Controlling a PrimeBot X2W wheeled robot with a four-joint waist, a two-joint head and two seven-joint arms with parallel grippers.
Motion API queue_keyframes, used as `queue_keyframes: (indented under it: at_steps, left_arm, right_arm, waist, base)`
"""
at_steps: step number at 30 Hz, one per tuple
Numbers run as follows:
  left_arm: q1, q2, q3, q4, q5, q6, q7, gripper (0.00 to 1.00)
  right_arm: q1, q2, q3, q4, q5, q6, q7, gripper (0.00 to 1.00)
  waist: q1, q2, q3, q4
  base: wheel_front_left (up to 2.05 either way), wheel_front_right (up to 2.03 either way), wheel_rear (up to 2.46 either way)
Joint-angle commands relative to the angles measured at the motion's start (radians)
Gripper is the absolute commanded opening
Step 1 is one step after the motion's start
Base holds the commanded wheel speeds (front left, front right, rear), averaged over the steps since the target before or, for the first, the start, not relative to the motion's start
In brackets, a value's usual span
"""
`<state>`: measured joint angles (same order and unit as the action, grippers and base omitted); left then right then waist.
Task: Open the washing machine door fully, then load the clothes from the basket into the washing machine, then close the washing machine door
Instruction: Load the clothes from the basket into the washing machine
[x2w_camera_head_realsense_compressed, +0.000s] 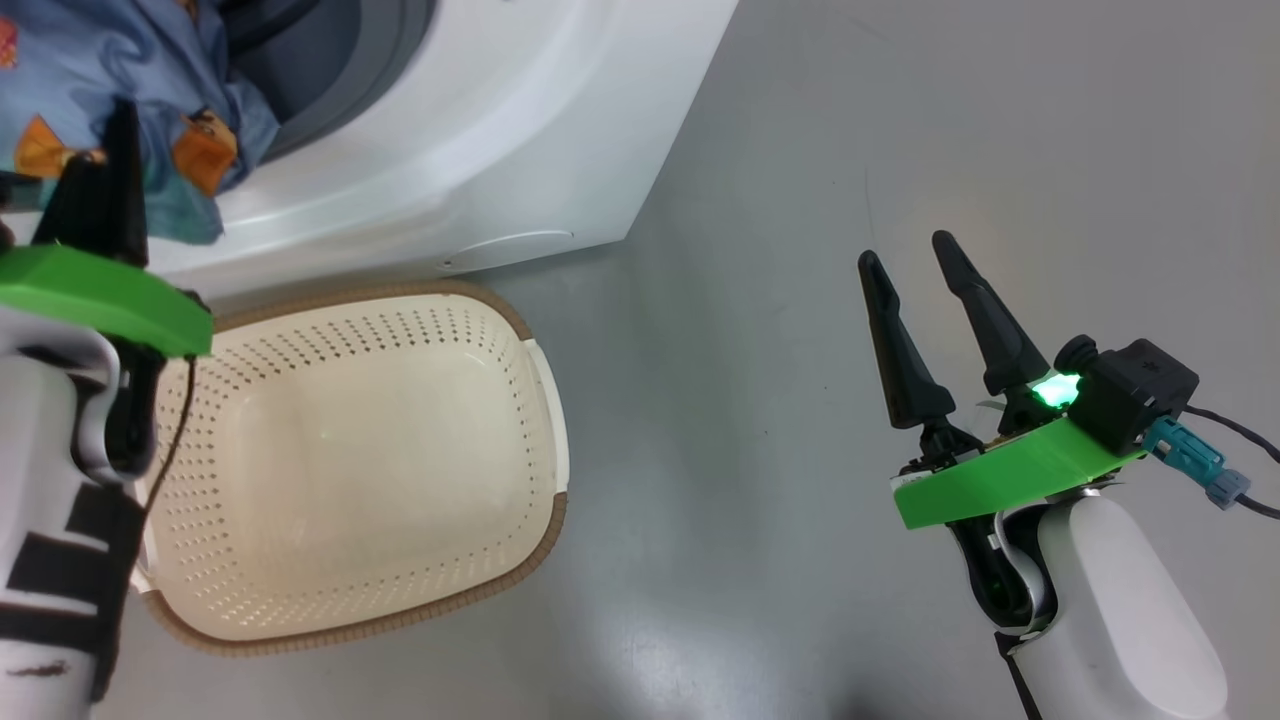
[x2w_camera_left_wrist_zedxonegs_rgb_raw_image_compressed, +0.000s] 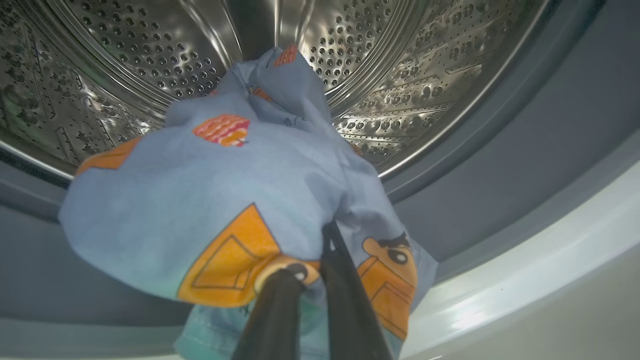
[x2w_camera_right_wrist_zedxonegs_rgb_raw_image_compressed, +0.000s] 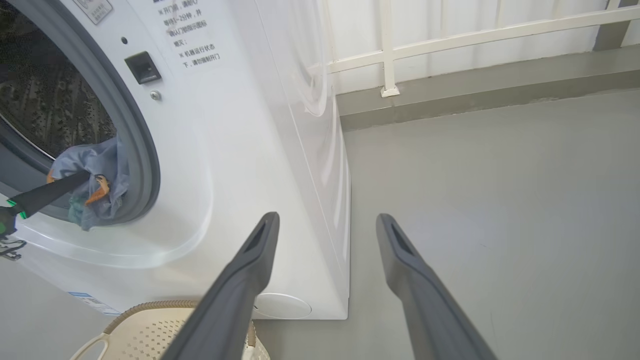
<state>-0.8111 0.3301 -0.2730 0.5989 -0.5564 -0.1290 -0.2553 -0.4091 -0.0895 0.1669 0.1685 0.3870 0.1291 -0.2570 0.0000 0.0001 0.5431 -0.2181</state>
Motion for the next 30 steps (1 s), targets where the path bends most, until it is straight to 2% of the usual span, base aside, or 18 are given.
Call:
queue_keyframes:
  at_steps: [1,5,12,23,24,25,26,30]
  left_arm:
    - [-0.038,0.046,0.030,-0.015,0.016,0.004,0.000,0.00]
    - [-0.142,0.048,0.028,0.036,0.023,0.016,0.035,0.00]
    - [-0.348,0.062,0.003,0.219,0.056,0.026,0.092,0.00]
    - [-0.598,0.078,0.006,0.439,0.077,0.062,0.067,0.00]
    - [-0.613,0.078,0.004,0.456,0.080,0.067,0.064,0.08]
    - [-0.625,0.080,0.000,0.474,0.085,0.074,0.063,0.91]
    - [-0.636,0.081,-0.003,0.494,0.088,0.081,0.068,1.00]
    - [-0.661,0.073,-0.011,0.566,0.090,0.104,0.125,1.00]
  right_arm:
    - [0.011,0.004,0.018,-0.023,0.003,0.002,-0.005,1.00]
    - [0.002,0.007,0.026,-0.027,0.005,0.002,-0.005,1.00]
    - [-0.022,0.016,0.035,-0.029,0.014,0.002,-0.005,1.00]
    - [-0.039,0.031,0.047,-0.030,0.022,0.002,-0.005,1.00]
    - [-0.039,0.032,0.047,-0.030,0.022,0.002,-0.005,1.00]
    - [-0.039,0.032,0.047,-0.029,0.022,0.002,-0.005,1.00]
    - [-0.038,0.033,0.047,-0.027,0.021,0.002,-0.005,1.00]
    - [-0.032,0.034,0.044,-0.023,0.018,0.002,-0.005,1.00]
  waist:
    - [0.0000,-0.0001,0.005,-0.001]
    - [0.0000,-0.0001,0.033,-0.010]
    - [0.0000,-0.0001,0.083,-0.061]
    - [0.0000,-0.0001,0.123,-0.123]
    - [0.0000,-0.0001,0.122,-0.126]
    - [0.0000,-0.0001,0.121,-0.128]
    - [0.0000,-0.0001,0.120,-0.130]
    - [0.0000,-0.0001,0.110,-0.129]
  base:
    - [0.00,0.00,0.00]
    - [0.00,0.00,0.00]
    - [0.00,0.00,0.00]
    - [0.00,0.00,0.00]
    - [0.00,0.00,0.00]
    - [0.00,0.00,0.00]
    - [0.00,0.00,0.00]
    - [0.00,0.00,0.00]
